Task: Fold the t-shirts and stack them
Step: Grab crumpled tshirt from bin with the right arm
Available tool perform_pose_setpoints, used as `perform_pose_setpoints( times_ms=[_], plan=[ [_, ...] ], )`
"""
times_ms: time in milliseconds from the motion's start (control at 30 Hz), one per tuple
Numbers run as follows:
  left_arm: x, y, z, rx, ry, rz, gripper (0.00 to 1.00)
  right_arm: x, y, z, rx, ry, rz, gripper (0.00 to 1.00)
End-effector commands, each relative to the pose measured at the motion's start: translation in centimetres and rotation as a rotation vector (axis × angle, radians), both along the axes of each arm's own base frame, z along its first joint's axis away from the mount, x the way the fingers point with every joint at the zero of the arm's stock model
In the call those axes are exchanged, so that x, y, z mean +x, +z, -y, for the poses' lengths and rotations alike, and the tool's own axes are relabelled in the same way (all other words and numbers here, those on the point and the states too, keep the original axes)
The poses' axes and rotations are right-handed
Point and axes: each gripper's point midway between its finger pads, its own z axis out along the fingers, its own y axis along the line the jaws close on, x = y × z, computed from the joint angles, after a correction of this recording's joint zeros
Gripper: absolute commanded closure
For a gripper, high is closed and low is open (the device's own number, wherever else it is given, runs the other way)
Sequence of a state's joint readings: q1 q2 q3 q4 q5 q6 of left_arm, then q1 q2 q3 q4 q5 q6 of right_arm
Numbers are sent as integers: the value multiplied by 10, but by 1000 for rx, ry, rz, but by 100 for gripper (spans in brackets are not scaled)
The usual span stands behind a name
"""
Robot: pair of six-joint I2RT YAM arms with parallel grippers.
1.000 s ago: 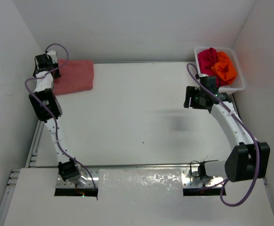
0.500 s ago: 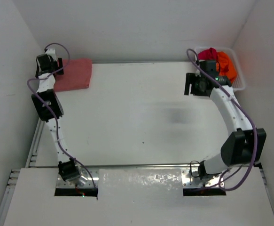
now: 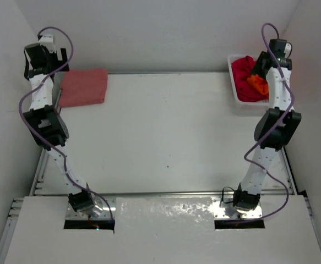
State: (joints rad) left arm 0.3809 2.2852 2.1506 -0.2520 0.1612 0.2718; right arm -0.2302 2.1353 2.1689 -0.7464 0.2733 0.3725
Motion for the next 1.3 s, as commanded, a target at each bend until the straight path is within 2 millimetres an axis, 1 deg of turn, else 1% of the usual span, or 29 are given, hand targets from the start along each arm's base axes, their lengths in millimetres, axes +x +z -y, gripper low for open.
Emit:
perform_pose_setpoints(
  times_ms=[0, 33, 67, 100, 133, 167, 200, 233, 267, 300, 333, 400, 433, 500, 533, 600, 633, 667, 700, 733, 767, 900, 933, 1033, 1067, 1100, 1167, 1200, 1267],
  plan=[
    [-31, 37, 68, 5, -213, -53, 0, 14, -12, 38, -116, -99, 7, 26],
    [-40, 46, 96, 27, -268, -66, 0, 14, -17, 49, -139, -123, 0, 26],
    [-53, 20, 112, 18, -302, -141, 0, 19, -17, 59, -158, -145, 23, 26],
    [-65, 12, 126, 28, -340, -188, 0, 20, -29, 71, -173, -170, 8, 26],
    [-73, 19, 156, 34, -402, -193, 0, 19, -32, 82, -211, -194, -4, 26],
    [-80, 12, 171, 23, -434, -219, 0, 26, -29, 90, -234, -209, 23, 26],
    [-93, 0, 187, -19, -464, -273, 0, 29, -33, 96, -247, -211, 27, 25],
    [-100, 3, 212, -50, -526, -283, 0, 33, -45, 99, -257, -200, 9, 25],
    [-106, 2, 223, -73, -548, -301, 0, 40, -42, 102, -268, -202, 39, 25],
    [-115, -5, 234, -110, -557, -339, 0, 43, -47, 106, -273, -202, 42, 25],
    [-121, -5, 249, -122, -592, -352, 0, 46, -58, 109, -273, -198, 34, 25],
    [-131, -12, 263, -98, -635, -400, 0, 57, -70, 109, -240, -165, 81, 26],
    [-133, -13, 265, -85, -637, -413, 0, 61, -76, 108, -221, -152, 97, 27],
    [-134, -15, 266, -47, -640, -437, 0, 70, -90, 107, -202, -126, 120, 32],
    [-127, -11, 265, -33, -636, -433, 0, 74, -94, 105, -196, -109, 124, 35],
    [-123, -11, 260, 0, -627, -449, 0, 87, -104, 101, -173, -58, 154, 48],
    [-116, -8, 258, 22, -623, -444, 0, 91, -106, 100, -168, -45, 165, 54],
    [-115, -10, 254, 48, -626, -454, 0, 95, -106, 101, -171, -43, 179, 64],
    [-112, -14, 248, 70, -608, -467, 0, 96, -107, 103, -168, -42, 183, 69],
    [-109, -12, 247, 82, -603, -463, 0, 97, -106, 105, -164, -42, 189, 75],
    [-106, -8, 244, 95, -596, -452, 0, 95, -106, 109, -158, -48, 190, 78],
    [-99, -10, 236, 128, -558, -455, 0, 96, -108, 105, -138, -9, 195, 99],
    [-98, -9, 235, 133, -555, -452, 0, 97, -108, 102, -130, 12, 200, 100],
    [-96, -7, 232, 153, -546, -448, 0, 103, -78, 95, -140, 68, 256, 100],
    [-96, -7, 230, 157, -534, -451, 0, 104, -64, 94, -146, 75, 284, 100],
    [-97, -7, 228, 160, -527, -452, 0, 103, -30, 93, -163, 72, 345, 100],
    [-98, -4, 226, 160, -505, -449, 1, 101, 9, 89, -180, 79, 414, 100],
    [-98, -1, 227, 158, -505, -444, 2, 95, 51, 86, -200, 78, 484, 100],
    [-101, 9, 229, 150, -512, -422, 3, 88, 89, 79, -208, 78, 552, 100]
  ],
)
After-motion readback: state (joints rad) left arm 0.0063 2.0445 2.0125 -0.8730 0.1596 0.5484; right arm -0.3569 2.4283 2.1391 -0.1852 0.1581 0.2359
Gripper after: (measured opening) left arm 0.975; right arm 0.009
